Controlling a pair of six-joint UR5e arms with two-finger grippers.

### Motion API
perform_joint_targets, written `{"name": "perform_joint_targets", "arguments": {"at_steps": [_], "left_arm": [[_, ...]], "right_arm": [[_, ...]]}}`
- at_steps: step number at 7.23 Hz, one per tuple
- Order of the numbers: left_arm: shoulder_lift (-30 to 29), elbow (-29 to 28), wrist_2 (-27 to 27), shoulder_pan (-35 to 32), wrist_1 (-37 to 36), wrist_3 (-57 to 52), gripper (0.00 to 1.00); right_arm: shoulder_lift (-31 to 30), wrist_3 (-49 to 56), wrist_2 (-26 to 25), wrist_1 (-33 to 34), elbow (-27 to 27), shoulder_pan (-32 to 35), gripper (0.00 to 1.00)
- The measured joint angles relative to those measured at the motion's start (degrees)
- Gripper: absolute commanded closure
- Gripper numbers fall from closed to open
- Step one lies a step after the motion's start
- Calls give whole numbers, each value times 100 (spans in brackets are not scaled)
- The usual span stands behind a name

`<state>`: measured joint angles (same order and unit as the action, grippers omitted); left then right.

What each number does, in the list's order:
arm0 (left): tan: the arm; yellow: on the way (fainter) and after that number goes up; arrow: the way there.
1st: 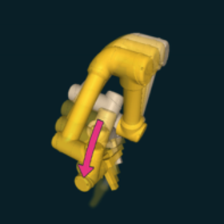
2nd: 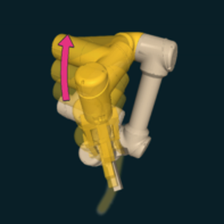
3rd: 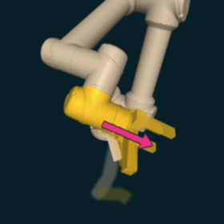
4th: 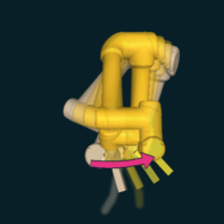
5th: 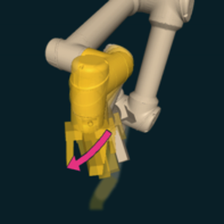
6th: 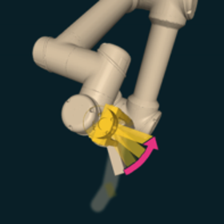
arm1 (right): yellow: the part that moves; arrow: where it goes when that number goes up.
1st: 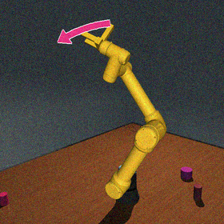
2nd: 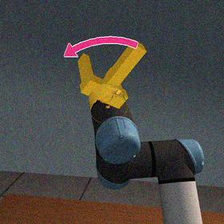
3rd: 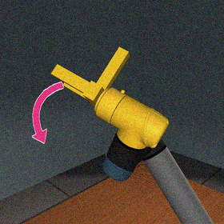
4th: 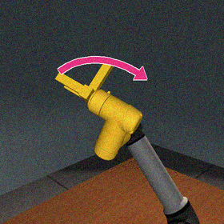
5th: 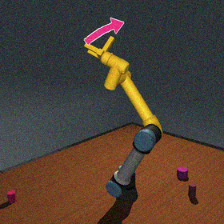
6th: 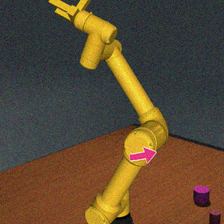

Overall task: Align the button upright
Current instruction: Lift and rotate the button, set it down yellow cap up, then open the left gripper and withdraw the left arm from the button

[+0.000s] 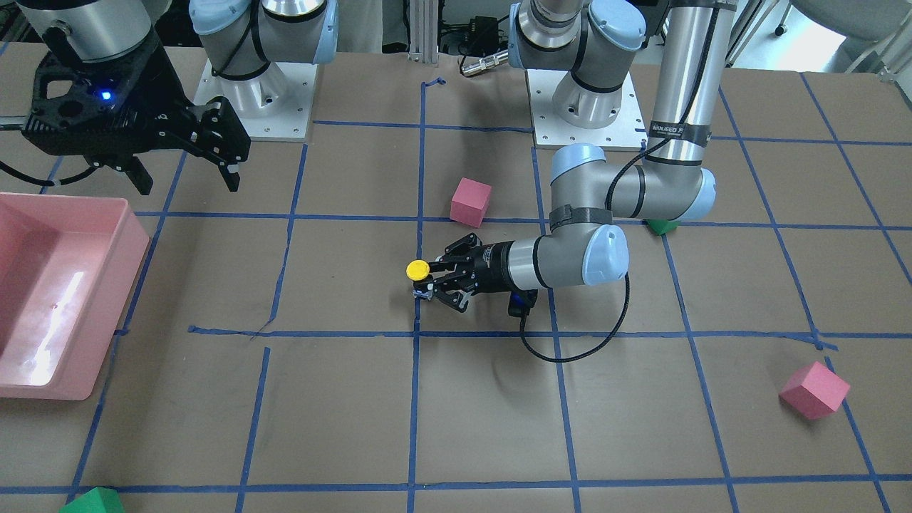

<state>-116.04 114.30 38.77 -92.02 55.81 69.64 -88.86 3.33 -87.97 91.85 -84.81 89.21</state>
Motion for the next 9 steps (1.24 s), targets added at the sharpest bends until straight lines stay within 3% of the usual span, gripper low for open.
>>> {"name": "perform_joint_targets", "arguments": {"at_steps": [1,4,5,7,9], "left_arm": [[-7,-2,36,0,0,-36,0],[64,-71,134,6,-3,-23,0],[160,-220,439,28,44,-7,0],[413,-955,1456,88,734,-102,0],[739,-1604,3025,169,1430,-1433,0]], "right_arm": [[0,-1,-1,0,0,0,0],[0,-4,-1,0,0,0,0],[0,-1,-1,0,0,0,0],[-1,1,-1,0,-2,0,0],[-1,1,-1,0,-25,0,0]]}}
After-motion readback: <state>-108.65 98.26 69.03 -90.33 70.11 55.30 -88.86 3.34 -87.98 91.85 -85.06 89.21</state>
